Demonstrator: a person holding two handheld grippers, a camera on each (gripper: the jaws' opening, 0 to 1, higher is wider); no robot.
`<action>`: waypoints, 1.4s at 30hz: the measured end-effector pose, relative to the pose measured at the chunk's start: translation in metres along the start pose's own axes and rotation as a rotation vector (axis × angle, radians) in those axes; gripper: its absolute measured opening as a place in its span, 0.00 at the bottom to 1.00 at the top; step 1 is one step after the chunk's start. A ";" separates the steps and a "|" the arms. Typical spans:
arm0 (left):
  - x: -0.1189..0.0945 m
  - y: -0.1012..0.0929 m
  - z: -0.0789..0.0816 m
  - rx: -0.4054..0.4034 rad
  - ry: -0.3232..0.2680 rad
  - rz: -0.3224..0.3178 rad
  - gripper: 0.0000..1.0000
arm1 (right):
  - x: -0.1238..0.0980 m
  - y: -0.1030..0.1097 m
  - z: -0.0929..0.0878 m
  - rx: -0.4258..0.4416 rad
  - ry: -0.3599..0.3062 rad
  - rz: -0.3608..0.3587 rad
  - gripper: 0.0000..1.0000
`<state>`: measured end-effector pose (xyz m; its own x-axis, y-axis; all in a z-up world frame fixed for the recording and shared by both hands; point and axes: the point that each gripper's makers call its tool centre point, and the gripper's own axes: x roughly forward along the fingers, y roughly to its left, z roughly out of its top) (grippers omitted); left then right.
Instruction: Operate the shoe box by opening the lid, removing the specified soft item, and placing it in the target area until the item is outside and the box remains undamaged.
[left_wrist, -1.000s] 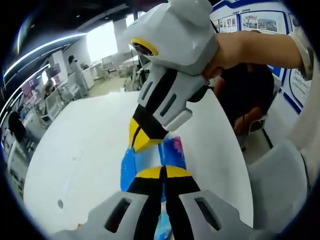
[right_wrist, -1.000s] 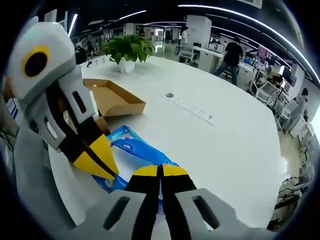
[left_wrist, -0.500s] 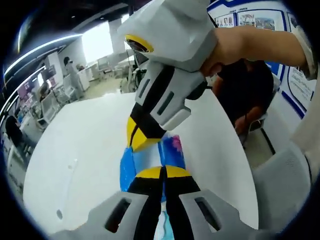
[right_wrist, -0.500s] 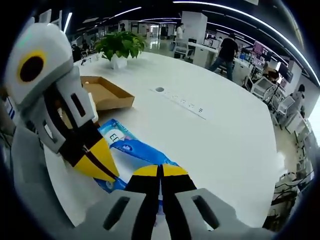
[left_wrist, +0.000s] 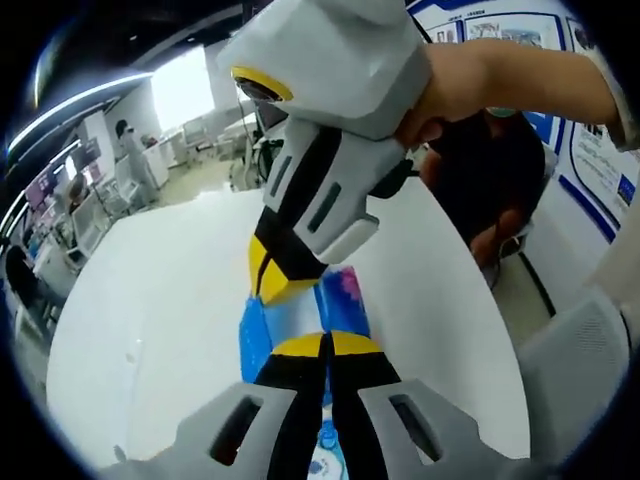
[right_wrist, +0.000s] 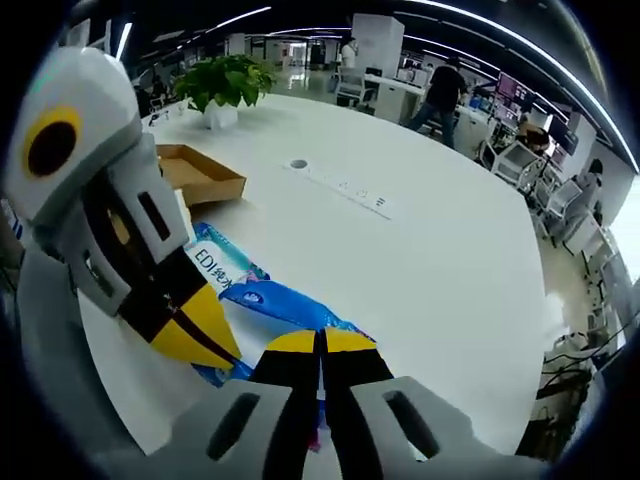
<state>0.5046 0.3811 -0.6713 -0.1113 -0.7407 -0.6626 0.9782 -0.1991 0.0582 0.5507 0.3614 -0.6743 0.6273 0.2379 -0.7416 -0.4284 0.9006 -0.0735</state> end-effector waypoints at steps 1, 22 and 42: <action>0.003 0.000 0.001 0.002 -0.001 -0.002 0.00 | 0.000 -0.002 -0.001 0.001 0.003 -0.003 0.00; 0.054 -0.002 -0.017 -0.028 0.051 -0.042 0.00 | 0.026 -0.027 -0.047 0.049 0.093 -0.055 0.00; 0.059 -0.002 -0.039 -0.064 0.070 -0.038 0.00 | 0.050 -0.028 -0.052 0.045 0.102 -0.049 0.00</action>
<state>0.5025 0.3630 -0.7392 -0.1384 -0.6859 -0.7144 0.9830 -0.1830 -0.0148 0.5605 0.3289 -0.7441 0.5765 0.1574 -0.8018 -0.3681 0.9261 -0.0829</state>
